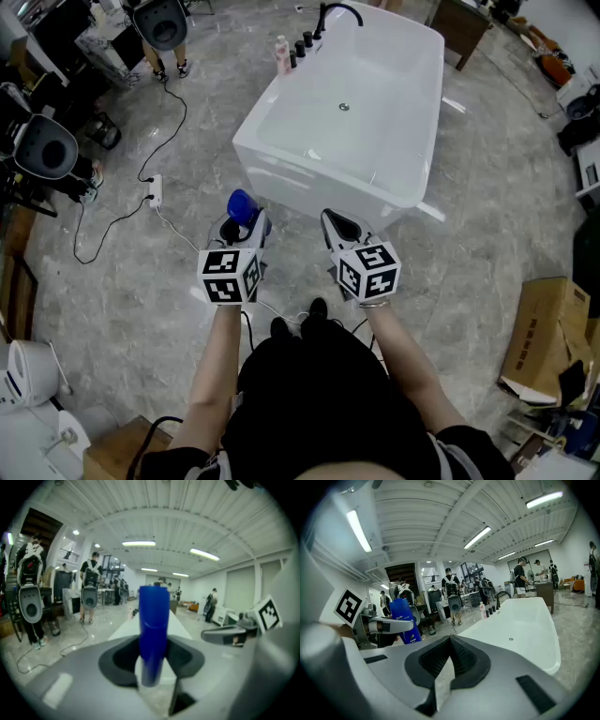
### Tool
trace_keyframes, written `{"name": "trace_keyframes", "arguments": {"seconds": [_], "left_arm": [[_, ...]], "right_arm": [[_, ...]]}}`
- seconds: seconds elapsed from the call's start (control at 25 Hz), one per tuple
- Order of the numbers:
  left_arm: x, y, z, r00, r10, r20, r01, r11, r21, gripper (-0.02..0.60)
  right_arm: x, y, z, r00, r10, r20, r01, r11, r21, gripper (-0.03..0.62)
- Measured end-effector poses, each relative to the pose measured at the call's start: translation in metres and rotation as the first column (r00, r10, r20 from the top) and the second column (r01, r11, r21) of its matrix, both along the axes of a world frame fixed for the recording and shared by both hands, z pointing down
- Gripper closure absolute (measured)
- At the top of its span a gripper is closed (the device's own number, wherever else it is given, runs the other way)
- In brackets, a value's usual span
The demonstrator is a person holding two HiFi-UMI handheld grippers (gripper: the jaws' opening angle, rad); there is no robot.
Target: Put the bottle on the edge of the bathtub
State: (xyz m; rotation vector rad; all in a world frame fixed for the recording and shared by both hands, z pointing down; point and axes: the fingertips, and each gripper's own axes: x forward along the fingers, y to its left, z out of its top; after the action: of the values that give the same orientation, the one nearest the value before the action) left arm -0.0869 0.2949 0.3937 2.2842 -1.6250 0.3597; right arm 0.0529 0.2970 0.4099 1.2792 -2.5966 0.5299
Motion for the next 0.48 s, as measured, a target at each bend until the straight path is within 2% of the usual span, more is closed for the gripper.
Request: {"name": "trace_keyframes", "arguments": {"seconds": [0.48], "left_arm": [[0.014, -0.009, -0.001, 0.999, -0.039, 0.011, 0.039, 0.999, -0.004, 0.422]], "right_arm": [[0.02, -0.012, 0.001, 0.998, -0.037, 0.041, 0.038, 0.999, -0.017, 0.591]]}}
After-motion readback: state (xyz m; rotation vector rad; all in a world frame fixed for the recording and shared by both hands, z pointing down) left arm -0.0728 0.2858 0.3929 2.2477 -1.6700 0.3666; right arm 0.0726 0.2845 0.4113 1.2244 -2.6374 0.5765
